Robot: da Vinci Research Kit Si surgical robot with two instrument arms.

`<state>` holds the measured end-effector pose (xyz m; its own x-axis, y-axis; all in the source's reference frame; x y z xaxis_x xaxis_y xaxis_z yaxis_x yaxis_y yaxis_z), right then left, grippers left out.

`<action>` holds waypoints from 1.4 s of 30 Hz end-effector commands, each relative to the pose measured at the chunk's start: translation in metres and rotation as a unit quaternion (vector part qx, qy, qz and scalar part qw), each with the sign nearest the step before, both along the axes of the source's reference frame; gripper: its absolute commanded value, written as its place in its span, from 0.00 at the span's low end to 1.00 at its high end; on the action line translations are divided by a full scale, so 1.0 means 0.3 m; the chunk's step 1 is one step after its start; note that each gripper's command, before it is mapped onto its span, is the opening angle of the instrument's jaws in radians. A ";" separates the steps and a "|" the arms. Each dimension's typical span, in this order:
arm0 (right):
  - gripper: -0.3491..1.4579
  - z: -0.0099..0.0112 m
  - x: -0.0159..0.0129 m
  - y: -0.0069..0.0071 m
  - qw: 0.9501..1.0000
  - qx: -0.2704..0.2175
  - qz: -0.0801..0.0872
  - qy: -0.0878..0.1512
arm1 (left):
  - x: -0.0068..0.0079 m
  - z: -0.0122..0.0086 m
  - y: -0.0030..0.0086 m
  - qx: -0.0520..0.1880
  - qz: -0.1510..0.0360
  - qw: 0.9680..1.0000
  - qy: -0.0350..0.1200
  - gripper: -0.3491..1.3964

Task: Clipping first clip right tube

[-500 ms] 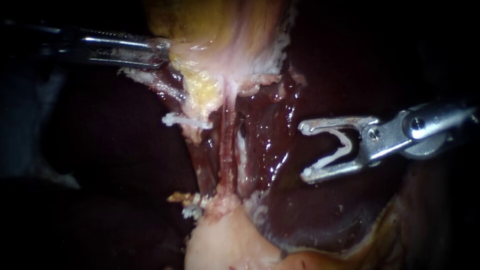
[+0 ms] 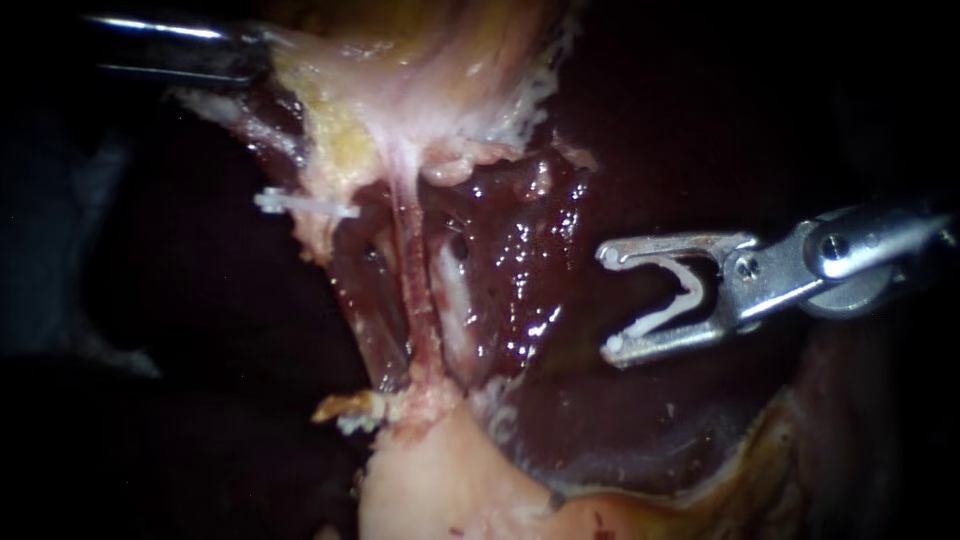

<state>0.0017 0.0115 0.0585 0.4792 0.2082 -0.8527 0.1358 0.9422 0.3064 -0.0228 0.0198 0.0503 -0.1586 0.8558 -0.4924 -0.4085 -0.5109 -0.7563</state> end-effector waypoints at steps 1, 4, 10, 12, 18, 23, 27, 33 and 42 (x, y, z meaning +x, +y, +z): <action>0.47 0.0000 0.0011 -0.0001 1.000 0.000 0.000 -0.001 | -0.0002 0.0000 -0.0003 -0.001 -0.001 1.000 0.000 0.00; 0.47 0.0006 0.0039 -0.0011 1.000 -0.001 0.004 0.001 | -0.0012 0.0006 -0.0009 -0.002 -0.002 1.000 0.000 0.00; 0.47 0.0063 0.0156 -0.0068 0.999 0.034 0.014 0.005 | -0.0014 0.0003 -0.0012 -0.002 -0.003 1.000 0.001 0.00; 0.47 0.0088 0.0198 -0.0086 0.999 0.050 0.009 0.009 | -0.0016 0.0004 -0.0012 -0.002 -0.003 1.000 0.001 0.00; 0.47 0.0166 0.0327 -0.0122 0.995 0.096 0.038 0.014 | -0.0021 0.0008 -0.0017 -0.002 -0.004 1.000 0.001 0.00; 0.47 0.0196 0.0413 -0.0127 0.990 0.124 0.055 0.032 | -0.0023 0.0009 -0.0018 -0.003 -0.004 1.000 0.002 0.00; 0.47 0.0214 0.0468 -0.0139 0.988 0.140 0.058 0.037 | -0.0026 0.0011 -0.0020 -0.003 -0.004 1.000 0.002 0.00; 0.47 0.0260 0.0554 -0.0174 0.983 0.164 0.060 0.048 | -0.0028 0.0012 -0.0020 -0.003 -0.005 1.000 0.003 0.00; 0.47 0.0284 0.0611 -0.0200 0.976 0.193 0.069 0.073 | -0.0029 0.0012 -0.0020 -0.003 -0.005 1.000 0.003 0.00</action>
